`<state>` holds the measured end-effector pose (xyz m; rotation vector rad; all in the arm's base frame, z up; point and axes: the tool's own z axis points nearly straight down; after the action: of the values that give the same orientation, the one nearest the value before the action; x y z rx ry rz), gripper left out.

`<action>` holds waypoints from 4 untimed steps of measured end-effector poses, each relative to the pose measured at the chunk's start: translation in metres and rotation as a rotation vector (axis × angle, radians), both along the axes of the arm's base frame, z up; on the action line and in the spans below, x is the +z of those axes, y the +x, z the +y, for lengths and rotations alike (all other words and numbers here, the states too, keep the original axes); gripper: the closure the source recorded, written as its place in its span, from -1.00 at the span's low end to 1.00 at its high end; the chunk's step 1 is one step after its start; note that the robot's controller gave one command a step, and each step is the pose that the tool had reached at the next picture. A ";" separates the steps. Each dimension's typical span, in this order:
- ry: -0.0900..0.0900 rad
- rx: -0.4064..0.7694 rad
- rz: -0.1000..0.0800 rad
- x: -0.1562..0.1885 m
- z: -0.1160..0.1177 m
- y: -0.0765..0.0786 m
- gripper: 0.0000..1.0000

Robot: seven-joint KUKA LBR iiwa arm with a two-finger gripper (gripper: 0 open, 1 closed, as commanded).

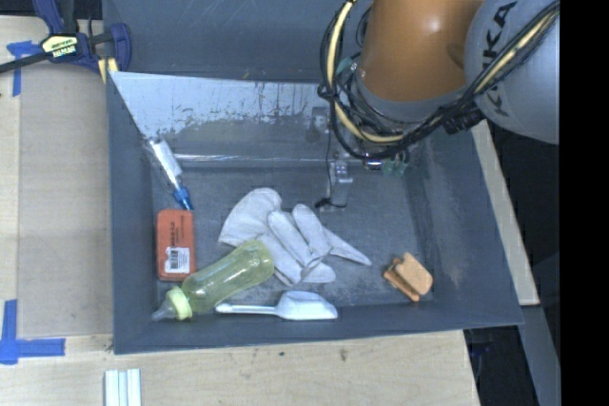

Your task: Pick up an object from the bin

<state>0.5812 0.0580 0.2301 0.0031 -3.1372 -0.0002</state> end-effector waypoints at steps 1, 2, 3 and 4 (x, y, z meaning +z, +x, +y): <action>0.001 -0.001 -0.008 0.005 0.000 0.001 -1.00; 0.001 0.002 -0.015 -0.046 0.013 0.004 -1.00; 0.001 0.058 -0.011 -0.108 0.019 0.001 -1.00; 0.000 0.128 -0.001 -0.139 0.032 0.012 -1.00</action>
Offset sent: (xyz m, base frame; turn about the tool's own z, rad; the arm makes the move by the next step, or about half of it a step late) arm 0.0029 0.0284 -0.1091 -0.0053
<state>0.5935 0.0897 0.0910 0.2045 -3.1318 0.0007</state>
